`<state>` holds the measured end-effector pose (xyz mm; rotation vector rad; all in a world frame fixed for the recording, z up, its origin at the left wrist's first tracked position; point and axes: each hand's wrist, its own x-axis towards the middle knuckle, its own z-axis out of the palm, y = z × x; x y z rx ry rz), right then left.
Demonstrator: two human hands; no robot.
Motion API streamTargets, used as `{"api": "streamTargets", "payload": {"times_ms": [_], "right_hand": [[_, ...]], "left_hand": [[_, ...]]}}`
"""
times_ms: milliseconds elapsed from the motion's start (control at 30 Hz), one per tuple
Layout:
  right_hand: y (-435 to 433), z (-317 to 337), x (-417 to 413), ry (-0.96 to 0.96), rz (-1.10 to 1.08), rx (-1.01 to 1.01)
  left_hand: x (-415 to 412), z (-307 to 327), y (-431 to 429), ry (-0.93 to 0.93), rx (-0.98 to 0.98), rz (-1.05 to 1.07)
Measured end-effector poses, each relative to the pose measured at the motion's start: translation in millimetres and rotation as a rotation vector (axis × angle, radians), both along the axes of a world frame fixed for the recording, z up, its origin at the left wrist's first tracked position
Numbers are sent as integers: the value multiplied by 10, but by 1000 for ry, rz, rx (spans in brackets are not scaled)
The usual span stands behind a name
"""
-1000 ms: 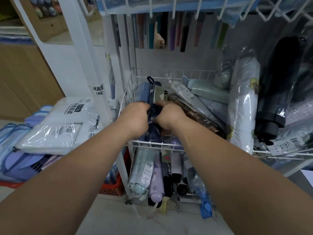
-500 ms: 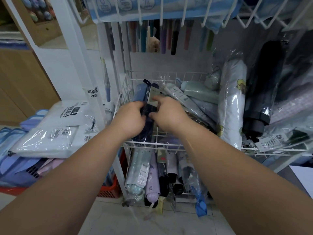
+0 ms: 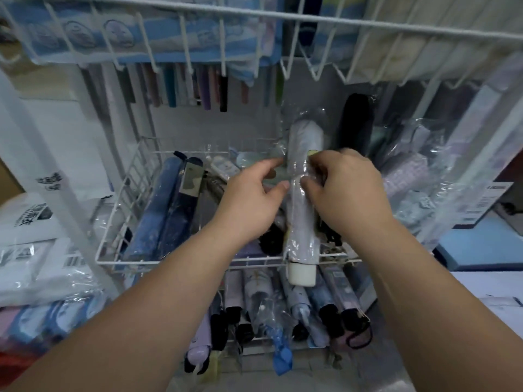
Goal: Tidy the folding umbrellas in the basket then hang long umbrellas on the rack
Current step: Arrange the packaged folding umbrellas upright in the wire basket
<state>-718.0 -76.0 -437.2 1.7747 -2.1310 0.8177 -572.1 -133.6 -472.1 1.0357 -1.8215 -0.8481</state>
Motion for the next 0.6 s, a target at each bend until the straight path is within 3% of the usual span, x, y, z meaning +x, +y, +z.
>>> {"api": "streamTargets", "payload": {"times_ms": [200,400,600], "right_hand": [[47,-64,-130,33,26,28],[86,-167,-202,-8,91,-18],[5,-109,-116,-4,131,-122]], "left_hand": [[-226,-4,-17,-39,231,-192],[-283,17,49,198,349,-259],[-164,130,54,368,324,-190]]}}
